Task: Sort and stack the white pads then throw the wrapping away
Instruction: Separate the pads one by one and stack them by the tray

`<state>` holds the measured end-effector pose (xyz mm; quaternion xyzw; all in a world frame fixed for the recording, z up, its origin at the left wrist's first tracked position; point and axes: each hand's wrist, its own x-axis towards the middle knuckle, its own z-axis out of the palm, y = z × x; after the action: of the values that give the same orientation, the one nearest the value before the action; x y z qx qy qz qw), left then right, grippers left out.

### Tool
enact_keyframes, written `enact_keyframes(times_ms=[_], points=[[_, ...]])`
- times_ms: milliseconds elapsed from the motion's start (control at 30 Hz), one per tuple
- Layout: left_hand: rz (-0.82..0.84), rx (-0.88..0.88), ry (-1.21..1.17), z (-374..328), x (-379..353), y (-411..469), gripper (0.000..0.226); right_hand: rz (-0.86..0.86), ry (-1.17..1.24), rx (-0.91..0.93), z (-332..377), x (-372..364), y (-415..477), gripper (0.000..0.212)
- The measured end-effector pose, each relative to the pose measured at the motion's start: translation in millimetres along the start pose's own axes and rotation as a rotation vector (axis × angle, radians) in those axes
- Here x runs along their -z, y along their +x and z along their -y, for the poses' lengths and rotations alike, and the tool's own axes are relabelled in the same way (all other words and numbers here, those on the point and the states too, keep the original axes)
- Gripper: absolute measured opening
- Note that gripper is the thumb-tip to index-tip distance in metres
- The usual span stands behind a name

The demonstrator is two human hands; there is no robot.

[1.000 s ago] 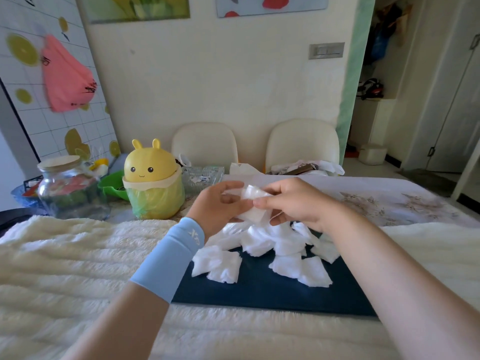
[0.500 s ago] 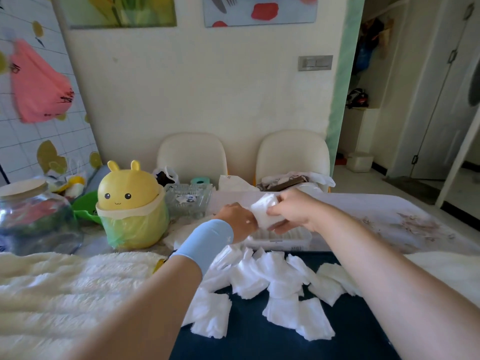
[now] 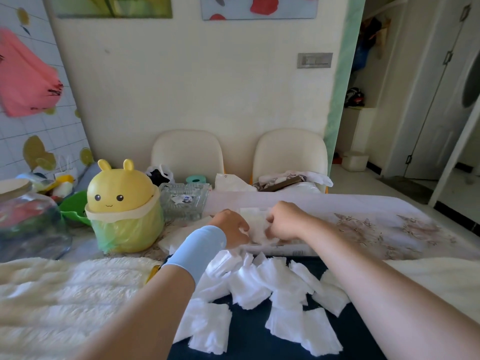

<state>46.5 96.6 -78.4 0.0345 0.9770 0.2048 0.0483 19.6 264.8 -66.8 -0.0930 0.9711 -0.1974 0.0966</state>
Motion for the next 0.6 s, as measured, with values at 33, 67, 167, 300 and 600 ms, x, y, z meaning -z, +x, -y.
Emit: enact_keyframes(times_ms=[33, 67, 167, 300, 600], points=[[-0.006, -0.001, -0.013, 2.0, -0.7, 0.7, 0.032, -0.014, -0.102, -0.002, 1.7, 0.3, -1.2, 0.022], [-0.013, -0.002, -0.023, 3.0, -2.0, 0.9, 0.032, -0.028, -0.204, -0.01, 3.2, 0.7, -2.4, 0.015], [-0.031, -0.017, -0.051, 5.6, -5.1, 2.7, 0.031, -0.053, -0.429, -0.033, 13.7, -1.1, -3.6, 0.013], [-0.032, -0.016, -0.08, 7.1, -7.9, 3.6, 0.033, 0.083, -0.336, -0.14, 34.8, -6.4, 3.7, 0.018], [-0.061, 0.005, -0.196, 17.3, -13.8, 5.9, 0.04, 0.325, 0.155, -0.229, 38.2, 6.6, -0.7, 0.025]])
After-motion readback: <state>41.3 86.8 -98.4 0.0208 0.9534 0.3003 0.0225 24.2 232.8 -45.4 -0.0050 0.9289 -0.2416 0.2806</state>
